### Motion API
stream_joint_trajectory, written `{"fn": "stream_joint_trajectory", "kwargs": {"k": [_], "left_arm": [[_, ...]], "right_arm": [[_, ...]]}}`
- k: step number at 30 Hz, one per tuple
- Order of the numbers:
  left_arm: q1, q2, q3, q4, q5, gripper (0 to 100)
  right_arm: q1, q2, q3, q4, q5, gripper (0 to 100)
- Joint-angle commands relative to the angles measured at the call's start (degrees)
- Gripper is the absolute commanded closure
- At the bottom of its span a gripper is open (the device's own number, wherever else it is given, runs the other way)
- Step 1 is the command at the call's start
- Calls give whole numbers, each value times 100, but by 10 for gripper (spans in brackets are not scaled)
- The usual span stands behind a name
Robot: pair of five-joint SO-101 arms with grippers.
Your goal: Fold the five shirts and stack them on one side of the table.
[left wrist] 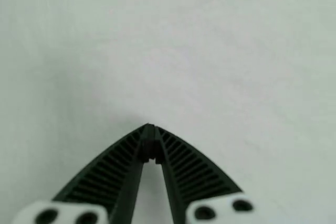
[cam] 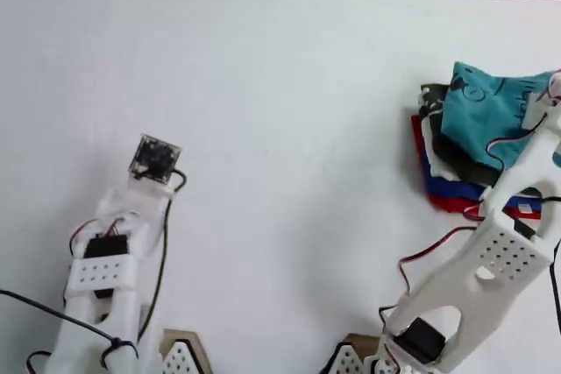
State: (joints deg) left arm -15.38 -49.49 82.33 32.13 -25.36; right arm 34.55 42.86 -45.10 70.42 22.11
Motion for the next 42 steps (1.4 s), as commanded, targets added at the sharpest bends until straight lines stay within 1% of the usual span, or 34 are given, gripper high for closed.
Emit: {"fn": "stream_joint_trajectory", "kwargs": {"k": [1, 5, 8, 11, 14, 16, 17, 18, 21, 22, 24, 26, 28, 30, 32, 36, 38, 42], "left_arm": [[44, -123, -31, -105, -35, 974], [44, -123, -31, -105, -35, 974], [44, -114, -31, -167, -35, 974], [44, -123, -31, -176, -35, 974], [9, -141, -163, -132, -35, 974], [-123, -255, -514, 255, -26, 974], [-193, -360, -778, 633, 0, 974], [-246, -492, -1068, 1108, 9, 974], [-149, -1037, -1833, 2611, -9, 974], [-18, -1257, -1903, 2954, -35, 974], [220, -1785, -1798, 3323, -185, 974], [378, -2356, -1446, 3455, -220, 974], [396, -2963, -1015, 3481, -220, 974], [352, -3560, -558, 3490, -229, 974], [132, -4176, -119, 3481, -229, 973], [-448, -5503, 611, 3446, -237, 973], [-580, -5574, 840, 3376, -237, 973], [-615, -5389, 1358, 3490, -193, 973]], "right_arm": [[92, 207, -211, -57, -53, 827], [57, -48, -255, 127, -70, 826], [-119, -567, -475, 558, -105, 826], [-382, -1209, -862, 1095, -114, 826], [-787, -1921, -1257, 1903, -114, 826], [-1156, -2396, -1363, 2607, -114, 826], [-1358, -2624, -1301, 2826, -114, 826], [-1481, -2879, -1055, 2835, -105, 826], [-1798, -3741, 185, 2809, -53, 826], [-2009, -4057, 800, 2809, 0, 826], [-2554, -4664, 2127, 2809, 325, 826], [-3090, -5367, 3552, 2677, 536, 826], [-3468, -6211, 4914, 2255, 563, 826], [-3591, -7160, 6268, 1613, 563, 826], [-3618, -8075, 7631, 1077, 501, 826], [-3749, -9684, 10180, 462, 536, 826], [-3758, -10413, 11068, 356, 536, 826], [-3758, -11793, 12088, 338, 484, 826]]}}
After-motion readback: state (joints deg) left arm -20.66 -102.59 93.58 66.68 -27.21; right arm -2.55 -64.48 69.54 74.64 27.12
